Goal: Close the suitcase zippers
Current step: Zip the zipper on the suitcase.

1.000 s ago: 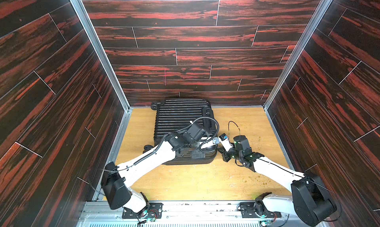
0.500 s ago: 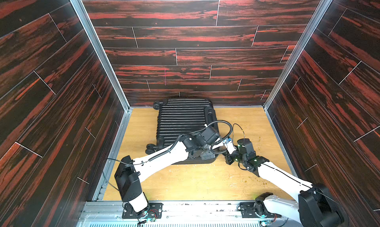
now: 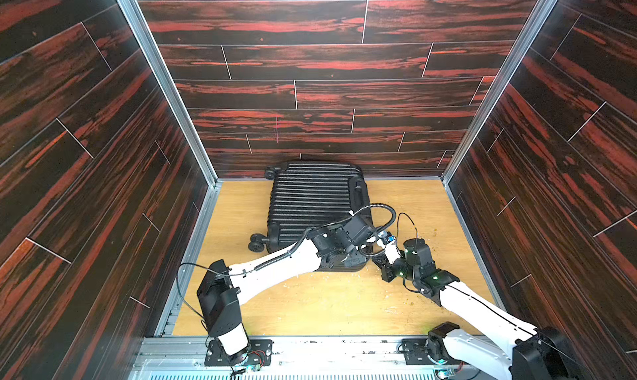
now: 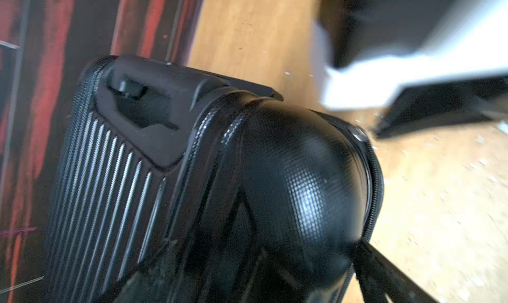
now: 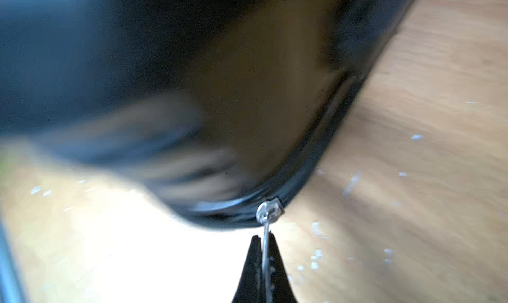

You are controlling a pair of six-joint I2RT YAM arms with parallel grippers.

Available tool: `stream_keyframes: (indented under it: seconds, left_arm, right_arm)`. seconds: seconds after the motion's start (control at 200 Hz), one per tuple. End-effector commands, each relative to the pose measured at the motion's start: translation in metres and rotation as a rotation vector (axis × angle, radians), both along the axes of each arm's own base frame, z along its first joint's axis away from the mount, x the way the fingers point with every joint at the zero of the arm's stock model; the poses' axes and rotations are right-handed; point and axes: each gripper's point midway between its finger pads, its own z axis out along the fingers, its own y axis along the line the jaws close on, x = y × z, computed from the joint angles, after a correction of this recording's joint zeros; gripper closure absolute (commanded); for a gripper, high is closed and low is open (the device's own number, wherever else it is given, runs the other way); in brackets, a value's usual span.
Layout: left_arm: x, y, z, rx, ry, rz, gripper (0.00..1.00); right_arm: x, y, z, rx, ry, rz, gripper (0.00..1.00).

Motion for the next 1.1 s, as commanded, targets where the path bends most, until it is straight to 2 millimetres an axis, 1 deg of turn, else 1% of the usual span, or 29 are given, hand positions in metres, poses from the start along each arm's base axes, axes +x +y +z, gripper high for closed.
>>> stream_keyframes:
  seconds: [0.0,0.105,0.18,0.256,0.291,0.306,0.341,0.361,0.436,0.471,0.521,0.561,0.606,0.656,0.666,0.706,0.747,0.757,0.827,0.857,0.912,0.967,0.992,1.032,1.097]
  left_arm:
    - [0.084,0.047,0.031,-0.043,-0.270,0.375,0.00]
    - [0.085,0.046,0.031,-0.059,-0.263,0.374,0.00]
    - [0.083,0.042,0.027,-0.066,-0.239,0.352,0.00]
    - [0.078,0.039,0.032,-0.103,-0.210,0.337,0.00]
    - [0.074,0.035,0.030,-0.124,-0.177,0.321,0.00]
    - [0.070,0.036,0.042,-0.161,-0.176,0.315,0.00]
    - [0.064,0.034,0.052,-0.213,-0.152,0.300,0.00]
    - [0.060,0.032,0.058,-0.241,-0.136,0.286,0.00]
    - [0.043,0.029,0.083,-0.368,-0.095,0.244,0.00]
    - [0.038,0.031,0.096,-0.429,-0.094,0.244,0.00]
    - [0.033,0.041,0.114,-0.511,-0.102,0.271,0.00]
    - [0.032,0.055,0.129,-0.577,-0.117,0.323,0.03]
    - [0.036,0.082,0.143,-0.647,-0.150,0.432,0.06]
    - [0.044,0.121,0.152,-0.703,-0.181,0.570,0.12]
    - [0.048,0.131,0.151,-0.707,-0.184,0.604,0.13]
    - [0.054,0.164,0.150,-0.748,-0.191,0.705,0.18]
    - [0.059,0.197,0.144,-0.777,-0.191,0.794,0.23]
    - [0.058,0.201,0.141,-0.780,-0.188,0.805,0.24]
    - [0.061,0.254,0.126,-0.768,-0.211,0.954,0.31]
    - [0.060,0.272,0.118,-0.751,-0.213,1.006,0.33]
    - [0.059,0.301,0.101,-0.709,-0.202,1.091,0.33]
    - [0.059,0.324,0.084,-0.666,-0.180,1.164,0.36]
    - [0.055,0.336,0.070,-0.626,-0.148,1.207,0.37]
    - [0.054,0.348,0.057,-0.600,-0.114,1.251,0.40]
    - [0.053,0.364,0.037,-0.548,-0.072,1.310,0.41]
  right_arm:
    - [-0.046,0.045,0.048,0.205,-0.033,0.293,1.00]
    - [-0.052,0.047,0.051,0.225,-0.035,0.314,1.00]
    - [-0.050,0.048,0.050,0.234,-0.043,0.307,1.00]
    - [-0.039,0.043,0.043,0.207,-0.041,0.239,1.00]
    - [-0.033,0.040,0.040,0.188,-0.043,0.205,1.00]
    - [-0.030,0.039,0.038,0.179,-0.040,0.187,1.00]
    - [-0.026,0.037,0.034,0.165,-0.036,0.161,1.00]
    - [-0.020,0.033,0.031,0.143,-0.044,0.127,1.00]
    - [-0.011,0.029,0.022,0.111,-0.038,0.082,1.00]
    - [-0.009,0.028,0.019,0.102,-0.032,0.074,1.00]
    - [-0.007,0.028,0.015,0.094,-0.022,0.064,1.00]
    - [-0.006,0.028,0.011,0.089,-0.013,0.057,1.00]
    - [-0.005,0.028,0.010,0.089,-0.007,0.055,1.00]
    - [-0.005,0.029,0.008,0.089,0.000,0.054,1.00]
    - [-0.005,0.029,0.008,0.090,-0.001,0.053,1.00]
    - [-0.005,0.029,0.007,0.090,0.001,0.052,1.00]
    - [-0.004,0.028,0.008,0.091,-0.003,0.049,1.00]
    - [-0.004,0.028,0.007,0.090,-0.002,0.048,1.00]
    - [-0.004,0.028,0.007,0.085,-0.005,0.048,1.00]
    - [-0.004,0.028,0.007,0.084,-0.004,0.047,1.00]
    - [-0.004,0.027,0.007,0.081,-0.006,0.045,1.00]
    - [-0.003,0.027,0.007,0.078,-0.004,0.043,1.00]
    - [-0.003,0.028,0.007,0.079,-0.004,0.044,1.00]
    - [-0.003,0.028,0.007,0.080,-0.003,0.045,1.00]
    - [-0.003,0.028,0.007,0.079,-0.001,0.045,1.00]
